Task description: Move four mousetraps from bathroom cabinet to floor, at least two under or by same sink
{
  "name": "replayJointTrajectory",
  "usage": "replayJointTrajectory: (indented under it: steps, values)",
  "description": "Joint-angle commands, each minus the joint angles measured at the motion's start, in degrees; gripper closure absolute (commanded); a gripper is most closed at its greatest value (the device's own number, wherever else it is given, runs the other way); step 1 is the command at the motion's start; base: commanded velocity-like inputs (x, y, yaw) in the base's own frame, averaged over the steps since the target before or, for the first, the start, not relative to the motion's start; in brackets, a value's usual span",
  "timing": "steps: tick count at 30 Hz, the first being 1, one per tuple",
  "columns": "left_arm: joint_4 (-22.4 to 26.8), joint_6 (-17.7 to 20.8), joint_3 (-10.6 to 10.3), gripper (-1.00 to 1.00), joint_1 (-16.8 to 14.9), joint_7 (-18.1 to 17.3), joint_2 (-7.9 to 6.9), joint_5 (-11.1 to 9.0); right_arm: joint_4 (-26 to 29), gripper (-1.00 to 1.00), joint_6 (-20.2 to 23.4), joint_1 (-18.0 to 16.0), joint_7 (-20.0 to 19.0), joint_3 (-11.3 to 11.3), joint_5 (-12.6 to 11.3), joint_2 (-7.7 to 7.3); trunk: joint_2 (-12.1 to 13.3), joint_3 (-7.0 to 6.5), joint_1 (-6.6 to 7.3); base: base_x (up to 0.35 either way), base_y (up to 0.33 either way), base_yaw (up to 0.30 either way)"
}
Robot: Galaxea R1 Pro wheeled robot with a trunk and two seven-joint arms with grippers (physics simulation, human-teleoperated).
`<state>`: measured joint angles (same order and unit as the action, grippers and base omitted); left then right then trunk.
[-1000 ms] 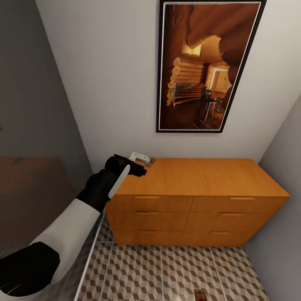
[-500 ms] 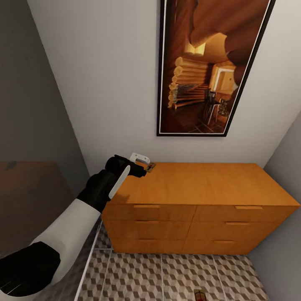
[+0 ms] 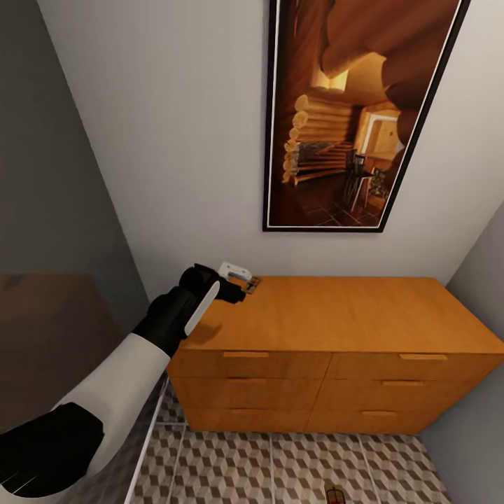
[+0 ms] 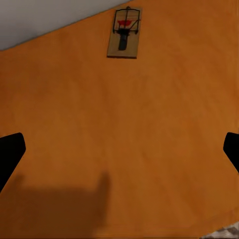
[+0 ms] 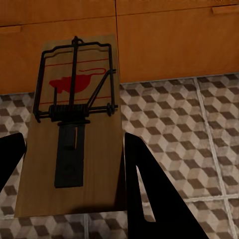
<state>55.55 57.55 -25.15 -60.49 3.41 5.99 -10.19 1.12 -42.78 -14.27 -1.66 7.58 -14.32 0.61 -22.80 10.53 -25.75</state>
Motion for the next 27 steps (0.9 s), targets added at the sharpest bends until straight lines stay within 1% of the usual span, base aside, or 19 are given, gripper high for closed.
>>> replayJointTrajectory:
  steps: [1,6,10,18,27]
  values:
    - [-0.3,0.2,-0.1,-1.0,-0.1,-0.1,-0.01,-0.4,-0.1,1.0,-0.2,-0.1,-0.2,0.4,-0.6,0.0,-0.1,0.12,-0.03,0.01,0.0,0.0]
    - [-1.0,0.1,-0.1,-1.0,-0.1,-2.8,-0.01,-0.4,-0.1,1.0,-0.2,-0.1,-0.2,0.4,-0.6,0.06,-0.1,0.12,-0.03,0.004,0.0,0.0]
    - [-1.2,0.0,-0.1,-1.0,-0.1,-3.8,-0.01,-0.4,-0.1,1.0,-0.2,-0.1,-0.4,0.4,-0.4,0.42,-0.1,0.12,-0.03,0.001,0.0,0.0]
    - [-1.4,0.0,-0.1,-1.0,-0.1,-4.1,-0.01,-0.4,-0.1,1.0,-0.2,-0.1,-0.4,0.4,0.5,0.68,-0.1,0.12,-0.03,0.073,0.0,0.0]
    - [-1.7,0.0,-0.1,-1.0,-0.1,-4.1,-0.01,-0.4,-0.1,1.0,-0.2,-0.1,-0.4,0.4,0.6,0.66,-0.1,0.12,-0.03,0.13,0.0,0.0]
